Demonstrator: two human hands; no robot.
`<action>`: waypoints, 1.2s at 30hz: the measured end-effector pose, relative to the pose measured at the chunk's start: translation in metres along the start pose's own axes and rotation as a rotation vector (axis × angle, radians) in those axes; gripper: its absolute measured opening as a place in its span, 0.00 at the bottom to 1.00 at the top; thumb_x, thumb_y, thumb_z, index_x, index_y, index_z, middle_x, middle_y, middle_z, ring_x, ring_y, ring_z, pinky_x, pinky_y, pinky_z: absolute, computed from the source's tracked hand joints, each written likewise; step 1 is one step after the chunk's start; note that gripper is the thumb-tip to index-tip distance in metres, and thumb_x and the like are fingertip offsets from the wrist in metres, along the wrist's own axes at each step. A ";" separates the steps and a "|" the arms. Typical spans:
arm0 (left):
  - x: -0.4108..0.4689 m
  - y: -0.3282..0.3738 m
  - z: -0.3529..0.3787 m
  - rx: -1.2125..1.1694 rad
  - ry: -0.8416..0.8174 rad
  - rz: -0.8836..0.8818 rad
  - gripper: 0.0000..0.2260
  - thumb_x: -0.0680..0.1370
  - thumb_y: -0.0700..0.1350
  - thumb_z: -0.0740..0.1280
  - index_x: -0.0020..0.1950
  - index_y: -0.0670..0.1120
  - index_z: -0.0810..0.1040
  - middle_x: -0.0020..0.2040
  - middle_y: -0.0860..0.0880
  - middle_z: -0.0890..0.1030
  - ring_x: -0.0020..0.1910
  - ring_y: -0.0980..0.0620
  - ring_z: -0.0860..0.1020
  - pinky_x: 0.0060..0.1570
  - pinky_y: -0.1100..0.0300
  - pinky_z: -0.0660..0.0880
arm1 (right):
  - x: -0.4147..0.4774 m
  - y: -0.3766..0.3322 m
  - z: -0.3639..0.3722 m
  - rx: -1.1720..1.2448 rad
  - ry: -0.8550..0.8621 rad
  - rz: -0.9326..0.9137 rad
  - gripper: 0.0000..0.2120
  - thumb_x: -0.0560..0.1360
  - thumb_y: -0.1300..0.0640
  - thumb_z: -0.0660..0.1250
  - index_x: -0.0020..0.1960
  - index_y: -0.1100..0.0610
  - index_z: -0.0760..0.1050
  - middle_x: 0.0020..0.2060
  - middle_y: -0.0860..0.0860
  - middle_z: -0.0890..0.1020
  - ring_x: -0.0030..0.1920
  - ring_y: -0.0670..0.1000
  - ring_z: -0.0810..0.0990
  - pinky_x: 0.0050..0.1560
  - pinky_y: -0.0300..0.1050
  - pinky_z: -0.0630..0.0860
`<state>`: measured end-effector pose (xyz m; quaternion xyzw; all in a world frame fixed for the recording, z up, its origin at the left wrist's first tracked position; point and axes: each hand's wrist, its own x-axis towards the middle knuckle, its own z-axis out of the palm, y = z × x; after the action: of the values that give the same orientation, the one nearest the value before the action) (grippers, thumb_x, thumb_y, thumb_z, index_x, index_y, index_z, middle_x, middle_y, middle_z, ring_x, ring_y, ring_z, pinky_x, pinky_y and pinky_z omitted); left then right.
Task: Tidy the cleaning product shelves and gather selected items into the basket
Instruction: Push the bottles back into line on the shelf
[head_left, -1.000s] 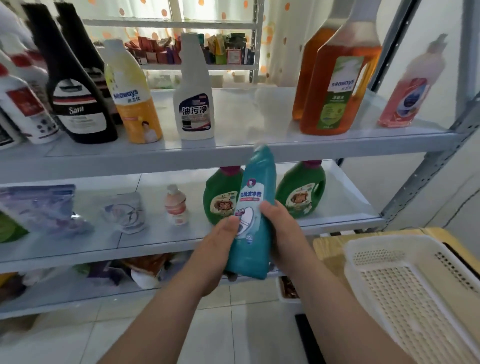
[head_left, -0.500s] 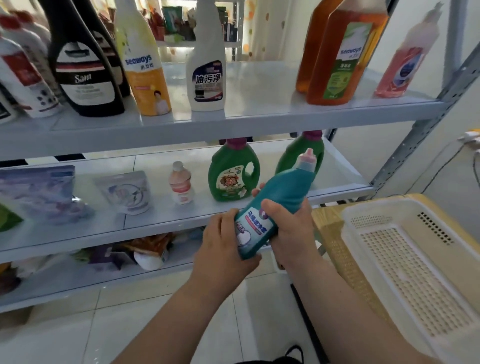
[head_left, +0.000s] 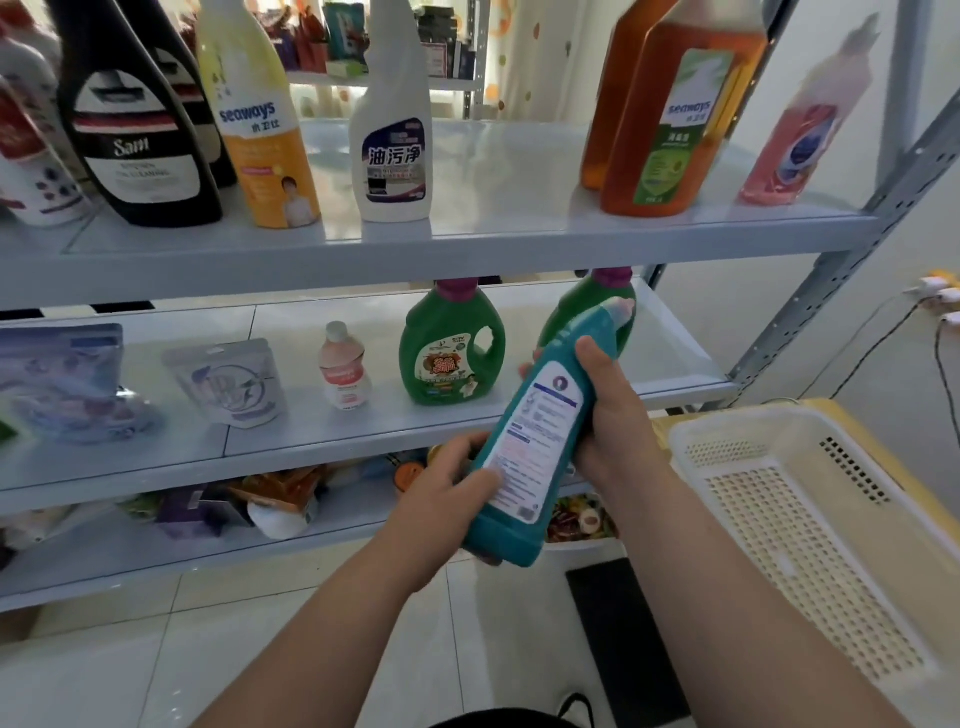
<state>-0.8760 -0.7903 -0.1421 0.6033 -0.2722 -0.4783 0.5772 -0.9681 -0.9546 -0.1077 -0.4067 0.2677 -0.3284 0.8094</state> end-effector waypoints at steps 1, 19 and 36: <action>0.002 0.002 0.005 -0.088 -0.010 -0.064 0.15 0.73 0.54 0.64 0.58 0.67 0.78 0.48 0.53 0.86 0.43 0.51 0.86 0.30 0.56 0.79 | 0.002 0.001 -0.003 0.010 -0.031 0.043 0.29 0.71 0.44 0.75 0.65 0.61 0.78 0.51 0.58 0.85 0.49 0.56 0.86 0.48 0.53 0.84; 0.069 -0.018 0.044 0.682 0.423 0.163 0.42 0.62 0.58 0.79 0.66 0.71 0.56 0.55 0.66 0.58 0.61 0.58 0.68 0.54 0.66 0.70 | 0.045 -0.016 -0.039 -0.395 -0.496 -0.130 0.36 0.65 0.55 0.81 0.68 0.55 0.68 0.57 0.54 0.82 0.60 0.56 0.81 0.59 0.52 0.80; 0.053 -0.007 0.019 -0.433 0.234 -0.050 0.17 0.85 0.40 0.56 0.65 0.59 0.77 0.58 0.50 0.86 0.55 0.48 0.85 0.48 0.48 0.83 | 0.042 -0.014 -0.019 -0.361 -0.492 -0.065 0.31 0.77 0.53 0.74 0.75 0.34 0.69 0.63 0.47 0.81 0.66 0.56 0.81 0.58 0.52 0.82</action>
<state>-0.8740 -0.8439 -0.1602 0.5233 -0.0798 -0.4664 0.7087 -0.9583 -1.0016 -0.1130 -0.6195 0.1044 -0.1928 0.7538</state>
